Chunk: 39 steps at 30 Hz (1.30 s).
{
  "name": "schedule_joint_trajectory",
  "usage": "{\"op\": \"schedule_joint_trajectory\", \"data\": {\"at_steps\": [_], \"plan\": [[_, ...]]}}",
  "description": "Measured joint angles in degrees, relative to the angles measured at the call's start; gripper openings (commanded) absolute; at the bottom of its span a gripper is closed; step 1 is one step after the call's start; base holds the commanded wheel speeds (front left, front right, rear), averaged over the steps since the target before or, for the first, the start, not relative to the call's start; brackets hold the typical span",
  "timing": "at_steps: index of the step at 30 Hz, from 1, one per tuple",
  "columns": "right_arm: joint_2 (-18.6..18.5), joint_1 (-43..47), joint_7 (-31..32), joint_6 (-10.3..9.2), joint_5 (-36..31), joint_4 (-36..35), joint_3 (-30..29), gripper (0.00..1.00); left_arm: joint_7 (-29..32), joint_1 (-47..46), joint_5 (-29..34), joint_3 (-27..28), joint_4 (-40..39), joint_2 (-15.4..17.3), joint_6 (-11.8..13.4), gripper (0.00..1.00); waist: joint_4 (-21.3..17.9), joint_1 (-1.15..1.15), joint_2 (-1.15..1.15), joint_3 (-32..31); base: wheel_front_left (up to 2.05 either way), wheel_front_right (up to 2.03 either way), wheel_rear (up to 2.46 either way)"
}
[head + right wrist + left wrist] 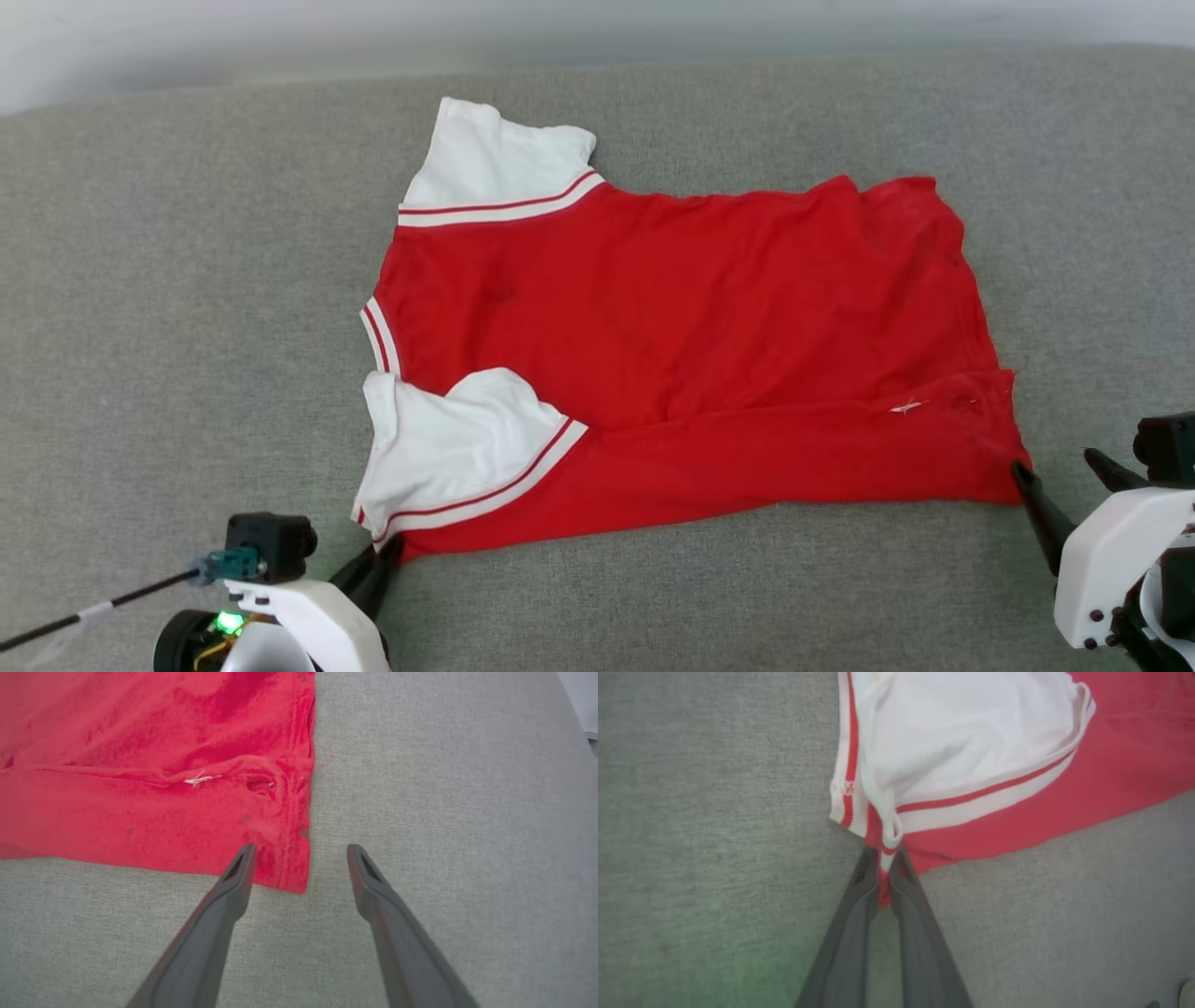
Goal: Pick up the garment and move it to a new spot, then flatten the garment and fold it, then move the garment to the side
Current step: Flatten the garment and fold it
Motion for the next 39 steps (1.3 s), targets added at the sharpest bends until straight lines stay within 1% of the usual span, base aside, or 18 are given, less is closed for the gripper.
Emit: {"op": "schedule_joint_trajectory", "data": {"at_steps": [3,5,10,13,19,21,27,28,29,30,31,33,39], "plan": [[0.85,-0.29,0.76,0.00,0.42,2.18,-0.37,1.00,-1.01,1.06,0.10,-0.41,-0.92,-0.30,-0.07,0.00,0.47,0.00,0.00,-1.50,0.00,0.00,0.00],[0.38,-0.32,1.26,0.01,-0.68,3.68,-0.11,1.00,-1.65,1.68,0.46,-0.51,-2.32,-0.22,-0.03,0.00,0.96,0.00,0.00,-2.51,0.00,0.00,0.00],[0.44,-2.52,1.97,0.00,-2.13,7.32,-0.67,1.00,-2.47,2.29,1.59,0.07,-7.93,1.97,0.56,0.00,2.24,0.00,0.00,-3.62,0.00,0.00,0.00],[1.51,-3.49,2.65,0.00,-1.97,10.57,-1.64,1.00,-2.23,2.30,2.11,0.08,-11.50,3.03,0.66,0.00,2.87,0.00,0.00,-3.30,0.00,0.00,0.00],[2.25,-5.05,2.90,0.00,-2.34,16.22,-1.71,1.00,-1.52,2.12,3.02,0.12,-15.83,3.72,1.66,0.00,4.15,0.00,0.00,-1.59,0.00,0.00,0.00],[2.18,-5.72,2.50,0.00,-1.89,17.04,-1.33,1.00,-1.54,1.95,3.15,0.26,-16.70,3.83,1.89,0.00,4.48,0.00,0.00,-0.79,0.00,0.00,0.00],[0.59,-6.83,1.08,-0.13,-0.33,19.08,0.85,1.00,-1.78,1.06,3.50,0.38,-17.08,4.14,1.46,0.00,5.44,-0.01,0.00,1.21,0.00,0.00,0.00],[0.36,-7.12,1.04,-0.14,0.23,19.49,1.13,0.49,-1.78,1.03,3.49,0.44,-16.89,4.16,1.45,0.00,5.56,-0.01,0.00,1.39,0.00,0.00,0.00],[0.20,-7.34,0.89,-0.19,0.76,19.93,1.49,0.33,-1.79,0.96,3.47,0.45,-16.62,4.22,1.37,0.00,5.65,-0.01,0.00,1.42,0.00,0.00,0.00],[0.03,-7.51,0.87,-0.20,1.20,20.31,1.90,0.04,-1.86,0.94,3.11,0.60,-16.31,4.16,1.20,0.00,5.68,-0.01,0.00,1.28,0.00,0.00,0.00],[-0.19,-7.65,0.68,-0.19,1.35,20.70,2.37,0.00,-2.13,0.97,2.07,0.99,-16.10,3.83,0.99,0.00,5.67,-0.01,0.00,1.09,0.00,0.00,0.00],[-0.18,-8.10,-0.05,-0.08,1.31,21.65,2.98,0.00,-2.50,1.12,0.79,1.37,-15.63,3.36,0.62,0.00,5.53,-0.01,0.00,0.58,0.00,0.00,0.00],[-0.24,-7.82,-1.00,0.04,0.62,22.25,2.18,0.00,-2.01,3.09,-0.12,1.30,-14.39,4.60,0.47,0.00,4.28,0.00,0.00,-2.25,0.00,0.00,0.00]]}}
